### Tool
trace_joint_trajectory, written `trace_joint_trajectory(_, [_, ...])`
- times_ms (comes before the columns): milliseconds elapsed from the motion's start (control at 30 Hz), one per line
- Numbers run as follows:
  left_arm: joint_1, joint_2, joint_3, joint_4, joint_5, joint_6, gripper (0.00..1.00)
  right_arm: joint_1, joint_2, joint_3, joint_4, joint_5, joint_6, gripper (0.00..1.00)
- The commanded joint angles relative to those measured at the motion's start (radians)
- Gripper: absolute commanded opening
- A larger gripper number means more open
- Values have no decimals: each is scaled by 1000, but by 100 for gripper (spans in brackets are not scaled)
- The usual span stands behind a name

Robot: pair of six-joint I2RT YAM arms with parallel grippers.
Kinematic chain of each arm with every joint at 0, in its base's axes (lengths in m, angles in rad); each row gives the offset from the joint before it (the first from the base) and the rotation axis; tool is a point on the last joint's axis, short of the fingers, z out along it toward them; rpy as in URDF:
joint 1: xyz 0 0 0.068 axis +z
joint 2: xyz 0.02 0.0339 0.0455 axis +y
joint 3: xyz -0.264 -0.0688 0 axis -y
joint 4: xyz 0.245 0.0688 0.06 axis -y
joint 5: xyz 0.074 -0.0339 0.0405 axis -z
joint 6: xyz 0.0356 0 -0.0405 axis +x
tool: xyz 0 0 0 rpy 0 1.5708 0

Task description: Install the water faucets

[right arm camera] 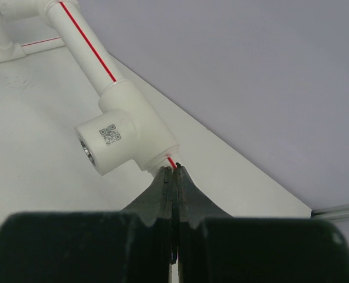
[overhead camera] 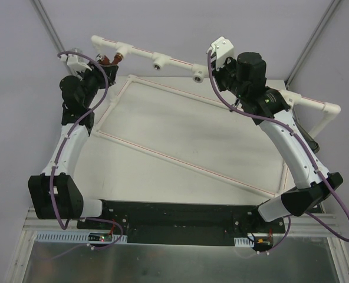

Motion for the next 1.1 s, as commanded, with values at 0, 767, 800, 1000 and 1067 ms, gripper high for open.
trace_joint_trajectory(0, [-59,20,39,-269,178,788,0,-8,26,-34,-180,16,6,0])
trace_joint_trajectory(767, [-98,-279,33,-404,50,1126,99,-7,30,-39,-183,10,8,0])
trace_joint_trajectory(800, [-84,-300,39,-416,50,1068,99,-7,28,-37,-183,12,8,0])
trace_joint_trajectory(1000, [-18,-378,105,-508,-146,548,99,-8,28,-34,-183,10,6,0])
trace_joint_trajectory(1067, [-13,-375,153,-577,-189,382,99,-7,30,-33,-184,10,8,0])
